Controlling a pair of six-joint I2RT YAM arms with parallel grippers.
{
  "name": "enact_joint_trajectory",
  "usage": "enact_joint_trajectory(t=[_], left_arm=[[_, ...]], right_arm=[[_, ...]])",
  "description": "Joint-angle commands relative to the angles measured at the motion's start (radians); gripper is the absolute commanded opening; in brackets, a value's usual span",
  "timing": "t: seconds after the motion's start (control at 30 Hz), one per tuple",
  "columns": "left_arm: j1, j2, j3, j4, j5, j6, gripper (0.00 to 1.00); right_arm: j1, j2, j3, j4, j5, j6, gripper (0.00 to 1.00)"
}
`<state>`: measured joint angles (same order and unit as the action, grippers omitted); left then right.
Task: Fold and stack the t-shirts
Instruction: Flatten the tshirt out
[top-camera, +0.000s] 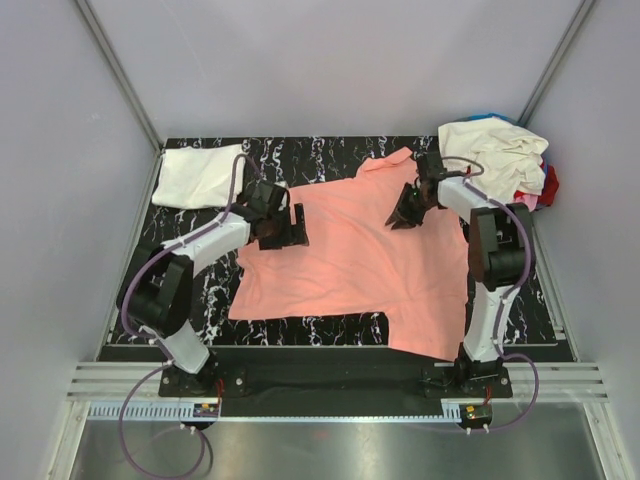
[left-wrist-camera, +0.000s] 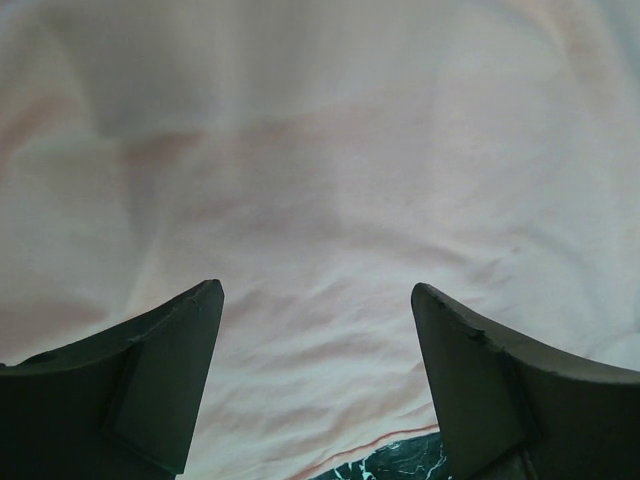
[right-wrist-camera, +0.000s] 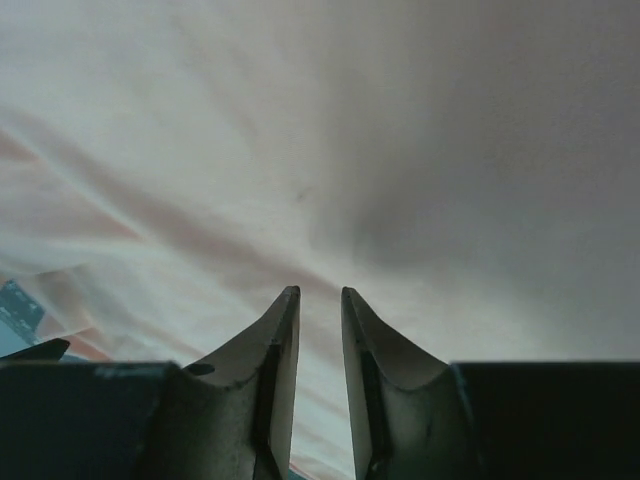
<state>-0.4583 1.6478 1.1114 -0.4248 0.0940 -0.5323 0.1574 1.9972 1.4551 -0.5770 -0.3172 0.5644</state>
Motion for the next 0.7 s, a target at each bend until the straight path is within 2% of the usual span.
enact_joint_trajectory(t=[0.0, 0.13, 0.3, 0.5, 0.67], left_arm=[[0.004, 0.05, 0.018, 0.015, 0.055, -0.003, 0.81], [0.009, 0.061, -0.025, 0.024, 0.043, 0.002, 0.81], [0.012, 0.037, -0.097, 0.021, 0.027, 0.006, 0.81], [0.009, -0.026, -0.18, -0.018, 0.0, 0.014, 0.79], [-0.005, -0.198, -0.309, -0.066, -0.025, -0.031, 0.76]], right_arm=[[0.005, 0.072, -0.001, -0.05, -0.025, -0.054, 0.3], [0.004, 0.049, -0.148, 0.011, -0.043, -0.055, 0.29], [-0.001, -0.099, -0.332, 0.025, -0.037, -0.029, 0.25], [0.001, -0.372, -0.614, 0.074, -0.031, 0.018, 0.31], [0.002, -0.624, -0.791, 0.054, -0.034, 0.117, 0.39]])
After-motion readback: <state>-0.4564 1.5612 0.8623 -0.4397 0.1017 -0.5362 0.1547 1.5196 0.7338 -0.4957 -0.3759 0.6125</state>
